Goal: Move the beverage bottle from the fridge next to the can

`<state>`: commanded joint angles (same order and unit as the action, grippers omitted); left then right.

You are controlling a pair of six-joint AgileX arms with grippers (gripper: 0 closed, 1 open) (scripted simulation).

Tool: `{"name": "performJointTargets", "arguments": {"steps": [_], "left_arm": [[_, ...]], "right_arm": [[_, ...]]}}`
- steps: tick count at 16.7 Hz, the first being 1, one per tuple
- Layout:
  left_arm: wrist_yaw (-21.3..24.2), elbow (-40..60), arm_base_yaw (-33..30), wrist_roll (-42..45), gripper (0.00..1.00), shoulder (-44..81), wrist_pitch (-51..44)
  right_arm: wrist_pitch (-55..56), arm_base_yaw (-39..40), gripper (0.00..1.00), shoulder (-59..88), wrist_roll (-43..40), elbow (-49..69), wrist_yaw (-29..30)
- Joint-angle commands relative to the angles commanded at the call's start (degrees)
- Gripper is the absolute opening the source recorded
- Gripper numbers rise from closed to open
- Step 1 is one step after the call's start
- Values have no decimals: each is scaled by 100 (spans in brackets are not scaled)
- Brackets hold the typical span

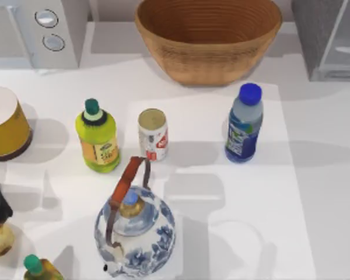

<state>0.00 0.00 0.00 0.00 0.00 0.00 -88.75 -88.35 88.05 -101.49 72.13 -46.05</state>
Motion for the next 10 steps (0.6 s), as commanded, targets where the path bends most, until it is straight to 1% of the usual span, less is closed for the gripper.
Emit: {"name": "performJointTargets", "arguments": {"steps": [3,5,7,10], "left_arm": [[0,0,0,0,100,0,0],[0,0,0,0,100,0,0],[0,0,0,0,100,0,0],[0,0,0,0,100,0,0]], "right_arm": [[206,-992,100,1058,-1046,282,-507],[307,-1384,100,1464,-1443,394,-719],[355,-1540,100,1629,-1602,440,-809],[355,-1540,100,1629,-1602,440,-809]]}}
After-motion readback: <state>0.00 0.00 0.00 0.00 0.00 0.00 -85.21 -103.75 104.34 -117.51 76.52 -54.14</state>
